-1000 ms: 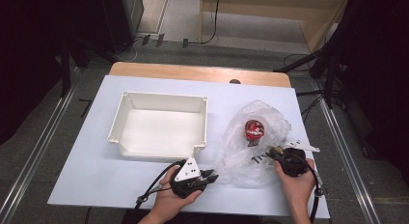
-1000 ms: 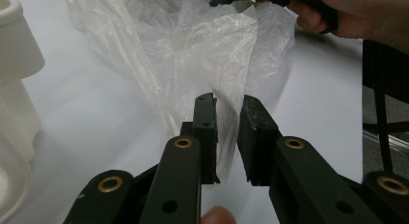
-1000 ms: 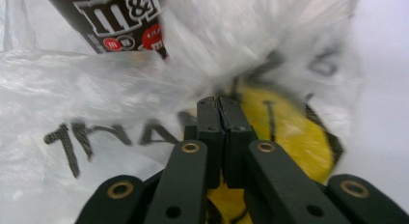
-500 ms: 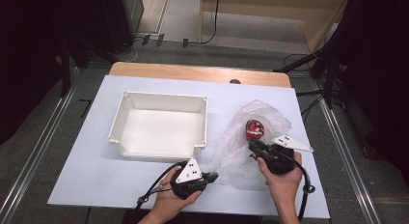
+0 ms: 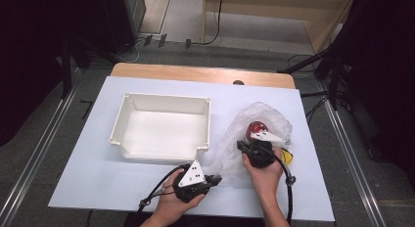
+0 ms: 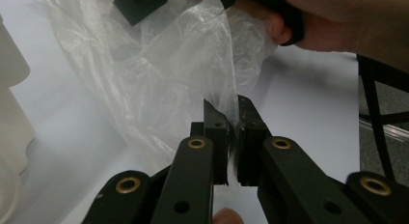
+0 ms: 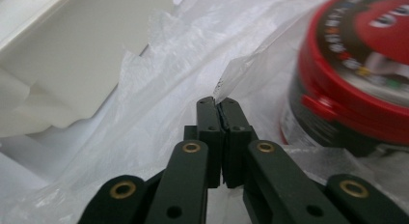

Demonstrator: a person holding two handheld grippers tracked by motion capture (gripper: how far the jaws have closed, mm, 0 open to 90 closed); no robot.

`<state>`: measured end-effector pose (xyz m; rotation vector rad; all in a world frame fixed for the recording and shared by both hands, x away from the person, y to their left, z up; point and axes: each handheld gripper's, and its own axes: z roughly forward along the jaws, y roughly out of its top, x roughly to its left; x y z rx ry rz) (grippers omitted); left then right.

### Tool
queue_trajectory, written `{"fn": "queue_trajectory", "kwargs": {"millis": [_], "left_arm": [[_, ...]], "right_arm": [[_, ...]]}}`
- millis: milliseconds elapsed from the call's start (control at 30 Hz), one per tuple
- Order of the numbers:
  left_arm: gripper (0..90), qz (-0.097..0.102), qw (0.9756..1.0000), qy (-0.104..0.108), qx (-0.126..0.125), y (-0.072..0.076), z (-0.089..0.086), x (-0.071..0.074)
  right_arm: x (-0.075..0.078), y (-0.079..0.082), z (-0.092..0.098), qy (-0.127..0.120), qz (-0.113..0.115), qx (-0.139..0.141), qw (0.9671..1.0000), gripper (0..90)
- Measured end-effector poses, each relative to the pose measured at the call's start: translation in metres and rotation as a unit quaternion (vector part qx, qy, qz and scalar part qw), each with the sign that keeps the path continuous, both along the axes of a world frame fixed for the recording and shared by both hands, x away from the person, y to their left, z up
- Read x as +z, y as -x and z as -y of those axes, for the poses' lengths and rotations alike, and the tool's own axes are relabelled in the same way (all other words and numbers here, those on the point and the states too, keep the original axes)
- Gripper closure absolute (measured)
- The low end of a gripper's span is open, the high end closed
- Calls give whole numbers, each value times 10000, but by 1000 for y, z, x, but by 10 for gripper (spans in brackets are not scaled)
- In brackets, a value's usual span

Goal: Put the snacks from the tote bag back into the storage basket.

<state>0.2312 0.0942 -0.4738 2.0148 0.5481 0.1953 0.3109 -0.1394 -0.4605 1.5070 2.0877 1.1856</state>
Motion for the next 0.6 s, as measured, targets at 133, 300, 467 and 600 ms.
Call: {"fn": "queue_trajectory", "kwargs": {"millis": [133, 300, 467, 600], "left_arm": [[769, -12, 10000, -11, 94, 0, 0, 0], [520, -89, 9995, 273, 137, -2, -5, 1], [384, -260, 9972, 690, 109, -3, -16, 6], [304, -254, 9972, 653, 255, -3, -20, 10]], "right_arm": [[-8, -6, -10, 51, -4, 17, 10000, 900], [-9, -5, -9, -116, 31, 329, 9994, 717], [8, 19, 4, -34, 539, 490, 9973, 541], [13, 36, 32, -217, 694, 206, 9971, 527]]}}
